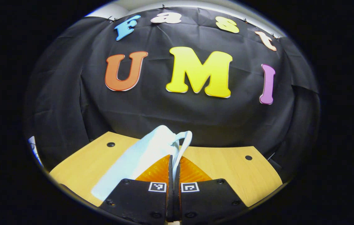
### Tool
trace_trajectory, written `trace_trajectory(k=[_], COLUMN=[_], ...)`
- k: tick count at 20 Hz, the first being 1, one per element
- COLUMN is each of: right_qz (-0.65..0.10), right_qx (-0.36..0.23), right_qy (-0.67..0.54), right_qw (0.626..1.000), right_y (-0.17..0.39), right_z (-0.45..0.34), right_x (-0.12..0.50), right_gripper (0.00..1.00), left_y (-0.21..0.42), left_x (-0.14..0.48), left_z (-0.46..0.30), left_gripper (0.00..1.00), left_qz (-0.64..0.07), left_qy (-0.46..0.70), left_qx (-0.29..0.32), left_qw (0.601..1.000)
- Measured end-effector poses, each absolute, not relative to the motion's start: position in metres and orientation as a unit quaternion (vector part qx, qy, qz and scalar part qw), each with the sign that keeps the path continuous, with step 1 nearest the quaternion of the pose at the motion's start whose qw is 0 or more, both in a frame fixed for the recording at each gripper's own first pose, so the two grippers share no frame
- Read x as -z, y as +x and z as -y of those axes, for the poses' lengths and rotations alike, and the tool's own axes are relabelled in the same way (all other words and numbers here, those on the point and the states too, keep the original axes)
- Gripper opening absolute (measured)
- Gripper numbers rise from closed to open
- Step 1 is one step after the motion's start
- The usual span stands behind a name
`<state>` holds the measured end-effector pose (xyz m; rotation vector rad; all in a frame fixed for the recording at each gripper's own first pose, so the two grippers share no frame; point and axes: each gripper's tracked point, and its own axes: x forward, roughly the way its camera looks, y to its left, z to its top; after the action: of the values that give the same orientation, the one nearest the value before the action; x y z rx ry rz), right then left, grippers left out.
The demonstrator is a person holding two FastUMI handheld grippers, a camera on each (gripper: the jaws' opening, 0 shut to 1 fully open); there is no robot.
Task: First open the suitcase, pack the skin care products into it, and then close the suitcase.
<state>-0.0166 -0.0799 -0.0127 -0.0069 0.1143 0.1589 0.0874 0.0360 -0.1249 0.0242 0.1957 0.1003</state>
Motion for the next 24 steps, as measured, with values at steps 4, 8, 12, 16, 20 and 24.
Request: trace_trajectory(k=[4,8,12,16,20,24], right_qz=[-0.080,-0.094,-0.100,-0.098,-0.076,-0.052], right_qx=[-0.081,-0.072,-0.064,-0.055,-0.043,-0.055], right_qy=[-0.009,-0.010,-0.012,0.000,0.001,-0.002], right_qw=[0.993,0.993,0.993,0.994,0.996,0.997], right_y=[-0.016,-0.013,-0.016,-0.017,-0.017,-0.017], right_z=[0.095,0.111,0.117,0.106,0.072,0.010], right_x=[0.032,0.045,0.048,0.039,0.015,0.001], right_gripper=[0.80,0.80,0.80,0.80,0.80,0.80], left_y=[0.101,0.105,0.110,0.105,0.088,0.051], left_x=[0.188,0.241,0.251,0.257,0.190,0.100], left_z=[0.014,0.032,0.035,0.051,0.048,0.010], left_gripper=[0.03,0.03,0.05,0.31,0.73,0.97], left_qz=[-0.146,-0.187,-0.192,-0.217,-0.161,-0.090], left_qy=[0.101,0.148,0.161,0.124,0.067,0.053], left_qx=[-0.034,-0.039,-0.048,-0.011,0.009,0.018], left_qw=[0.983,0.970,0.967,0.968,0.985,0.994])
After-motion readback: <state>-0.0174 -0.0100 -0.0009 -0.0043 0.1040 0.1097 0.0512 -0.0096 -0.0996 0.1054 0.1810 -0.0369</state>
